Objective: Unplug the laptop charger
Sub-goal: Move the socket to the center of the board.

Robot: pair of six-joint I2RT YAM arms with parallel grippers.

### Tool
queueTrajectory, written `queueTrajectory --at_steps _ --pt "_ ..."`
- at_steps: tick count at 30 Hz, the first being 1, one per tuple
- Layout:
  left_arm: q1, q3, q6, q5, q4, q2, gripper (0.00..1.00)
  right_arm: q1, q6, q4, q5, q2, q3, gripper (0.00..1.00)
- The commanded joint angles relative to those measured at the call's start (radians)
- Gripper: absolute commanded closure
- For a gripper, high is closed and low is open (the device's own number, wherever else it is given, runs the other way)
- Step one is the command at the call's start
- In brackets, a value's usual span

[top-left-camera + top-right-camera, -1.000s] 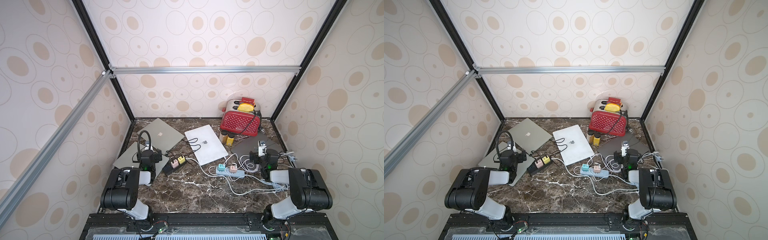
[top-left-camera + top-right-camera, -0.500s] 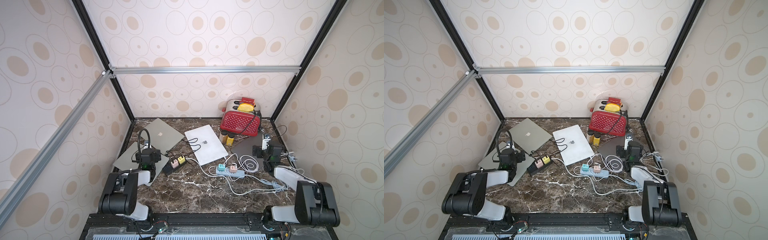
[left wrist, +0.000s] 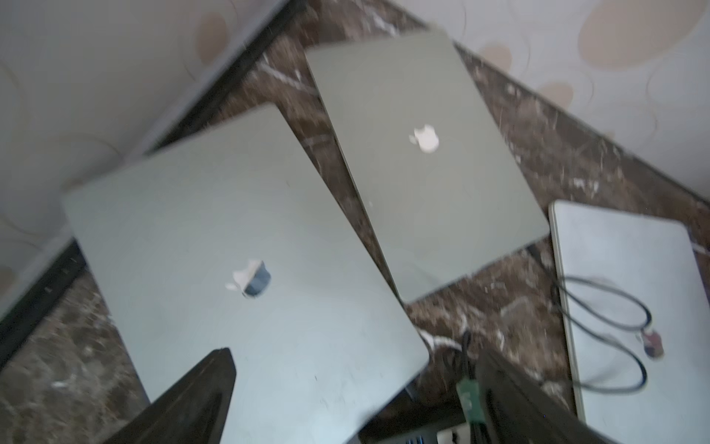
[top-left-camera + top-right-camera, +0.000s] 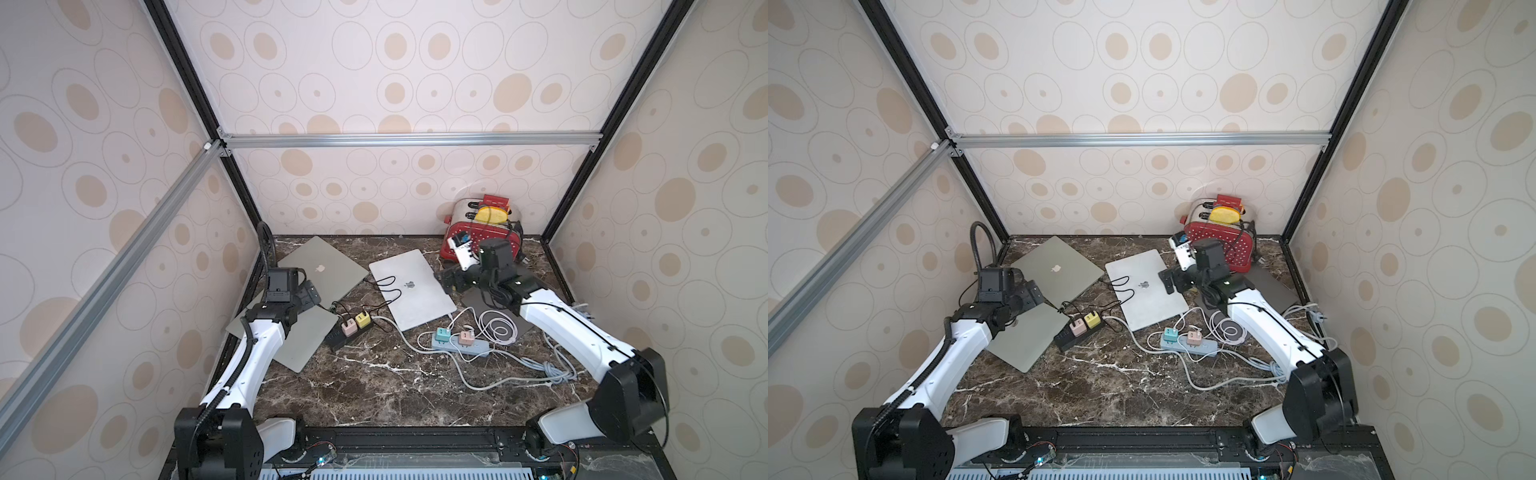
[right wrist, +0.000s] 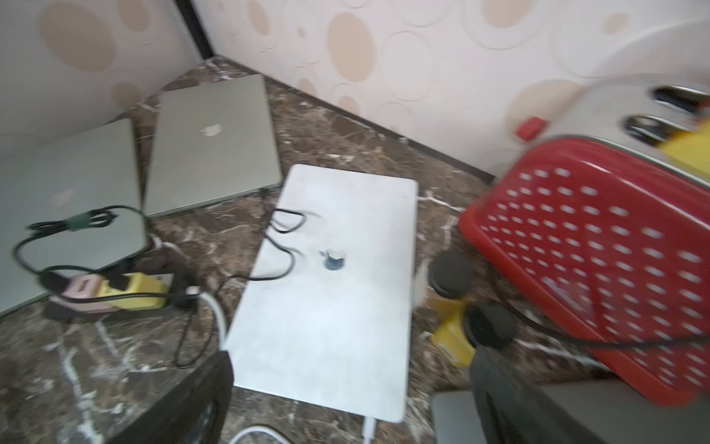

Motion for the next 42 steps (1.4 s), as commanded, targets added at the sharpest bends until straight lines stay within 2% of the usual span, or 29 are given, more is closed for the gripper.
queueTrajectory --at_steps 1,4,8,11,15,19,22,25,30,35,39,42 --pt "-0.003 0.007 -0.036 0.229 -0.189 -0.062 0.01 0.097 0.012 -0.107 -0.144 0.09 0.097 0.0" --pt "-0.003 -0.001 -0.052 0.28 -0.205 -0.095 0.01 0.154 0.066 -0.059 -0.222 0.16 0.142 0.0" --pt "0.057 -0.069 -0.12 0.395 -0.067 -0.078 0.01 0.219 0.098 -0.05 -0.235 0.244 0.177 0.02" --pt "0.067 -0.034 -0.076 0.375 -0.088 -0.021 0.01 0.26 0.115 -0.017 -0.246 0.27 0.159 0.02" --pt "0.083 -0.039 -0.1 0.394 -0.072 -0.055 0.01 0.326 0.104 -0.049 -0.219 0.336 0.207 0.03" --pt "0.155 -0.011 -0.108 0.5 -0.074 -0.085 0.01 0.372 0.089 -0.021 -0.12 0.401 0.228 0.0" --pt "0.205 -0.007 -0.12 0.589 -0.044 -0.068 0.01 0.377 0.095 -0.015 -0.076 0.448 0.243 0.0" --pt "0.206 -0.016 -0.112 0.587 -0.028 -0.055 0.01 0.376 0.101 -0.013 -0.046 0.467 0.249 0.01" --pt "0.206 -0.045 -0.111 0.597 0.004 -0.05 0.01 0.377 0.118 -0.006 -0.068 0.503 0.254 0.06" --pt "0.206 -0.067 -0.082 0.588 -0.024 -0.075 0.02 0.377 0.121 0.062 -0.08 0.461 0.194 0.07" --pt "0.206 -0.148 -0.137 0.636 0.069 -0.062 0.05 0.375 0.09 0.046 -0.137 0.522 0.264 0.13" --pt "0.206 -0.173 -0.123 0.609 0.057 -0.068 0.08 0.374 0.098 0.038 -0.136 0.531 0.288 0.16"
